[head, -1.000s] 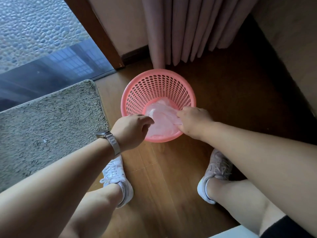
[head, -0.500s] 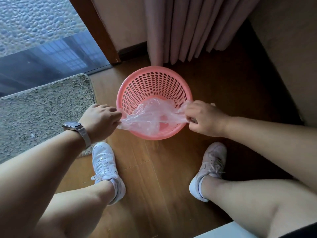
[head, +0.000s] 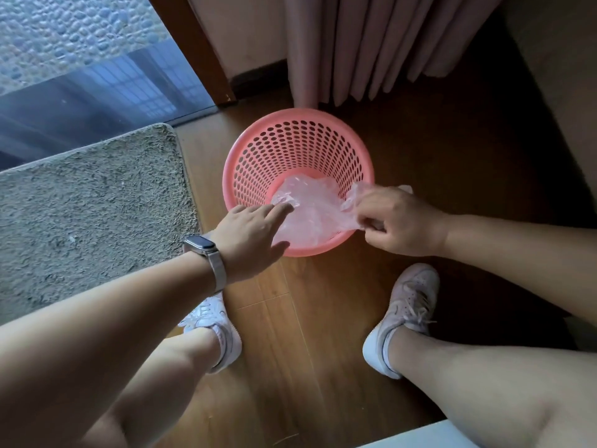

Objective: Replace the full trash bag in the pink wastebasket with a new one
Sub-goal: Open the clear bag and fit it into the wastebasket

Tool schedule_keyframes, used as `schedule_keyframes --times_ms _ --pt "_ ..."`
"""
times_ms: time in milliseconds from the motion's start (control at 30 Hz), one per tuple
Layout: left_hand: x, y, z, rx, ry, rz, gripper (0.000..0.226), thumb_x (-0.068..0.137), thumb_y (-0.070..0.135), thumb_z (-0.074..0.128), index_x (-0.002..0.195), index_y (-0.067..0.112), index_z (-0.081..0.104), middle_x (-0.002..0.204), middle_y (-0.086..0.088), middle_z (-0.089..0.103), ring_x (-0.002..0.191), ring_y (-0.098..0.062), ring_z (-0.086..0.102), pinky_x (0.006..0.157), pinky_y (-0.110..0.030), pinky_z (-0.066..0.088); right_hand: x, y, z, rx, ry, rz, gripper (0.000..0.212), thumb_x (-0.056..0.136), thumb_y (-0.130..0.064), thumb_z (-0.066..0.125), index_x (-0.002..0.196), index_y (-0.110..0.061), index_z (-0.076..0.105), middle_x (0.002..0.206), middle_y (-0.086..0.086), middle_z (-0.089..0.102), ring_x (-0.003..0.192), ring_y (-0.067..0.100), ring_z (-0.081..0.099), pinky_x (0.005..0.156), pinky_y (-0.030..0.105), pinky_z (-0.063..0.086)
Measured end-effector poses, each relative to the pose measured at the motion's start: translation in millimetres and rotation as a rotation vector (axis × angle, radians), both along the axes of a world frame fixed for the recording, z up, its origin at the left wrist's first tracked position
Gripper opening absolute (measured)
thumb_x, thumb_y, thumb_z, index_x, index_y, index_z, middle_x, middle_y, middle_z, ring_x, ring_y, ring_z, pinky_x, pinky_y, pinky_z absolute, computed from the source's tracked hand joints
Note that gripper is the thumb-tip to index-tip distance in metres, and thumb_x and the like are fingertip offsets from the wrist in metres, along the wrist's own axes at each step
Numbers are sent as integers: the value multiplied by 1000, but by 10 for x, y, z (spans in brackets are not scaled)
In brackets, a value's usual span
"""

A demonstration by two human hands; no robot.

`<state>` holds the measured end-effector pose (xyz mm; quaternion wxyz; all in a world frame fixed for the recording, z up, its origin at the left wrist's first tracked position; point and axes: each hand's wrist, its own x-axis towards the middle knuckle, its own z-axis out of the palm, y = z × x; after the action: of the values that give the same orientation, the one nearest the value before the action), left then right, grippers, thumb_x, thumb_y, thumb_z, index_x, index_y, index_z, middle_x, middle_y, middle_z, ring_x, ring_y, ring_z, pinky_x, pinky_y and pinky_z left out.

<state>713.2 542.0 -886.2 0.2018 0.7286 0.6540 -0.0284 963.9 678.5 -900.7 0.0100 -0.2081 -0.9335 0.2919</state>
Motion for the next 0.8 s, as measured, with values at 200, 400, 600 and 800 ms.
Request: schedule_keyframes --times_ms 200,400,600,800 --pt "-21 76 -115 -61 -10 172 41 86 19 57 124 20 42 80 -7 68 67 -33 63 58 -37 52 -5 62 -71 132 95 92 15 74 -10 58 66 -14 46 76 0 53 84 15 44 92 24 36" --pt "-365 164 -130 219 87 -164 29 71 -7 67 94 11 71 72 -8 60 62 -31 58 46 -36 48 63 145 -201 280 152 79 15 68 3 65 69 -8 55 82 10 62 89 28 53 89 41 45" --pt "-445 -11 -186 300 30 -499 24 85 8 49 84 14 72 84 -3 62 76 -25 50 56 -36 48 77 66 -327 217 125 268 26 80 4 56 87 -20 49 90 10 63 87 30 57 78 46 50" --pt "-387 -222 -227 222 -2 -641 31 90 18 44 102 28 71 85 5 65 76 -21 54 60 -31 39 96 51 -350 282 48 294 13 85 -9 51 77 -20 55 79 7 55 71 31 55 62 40 45"
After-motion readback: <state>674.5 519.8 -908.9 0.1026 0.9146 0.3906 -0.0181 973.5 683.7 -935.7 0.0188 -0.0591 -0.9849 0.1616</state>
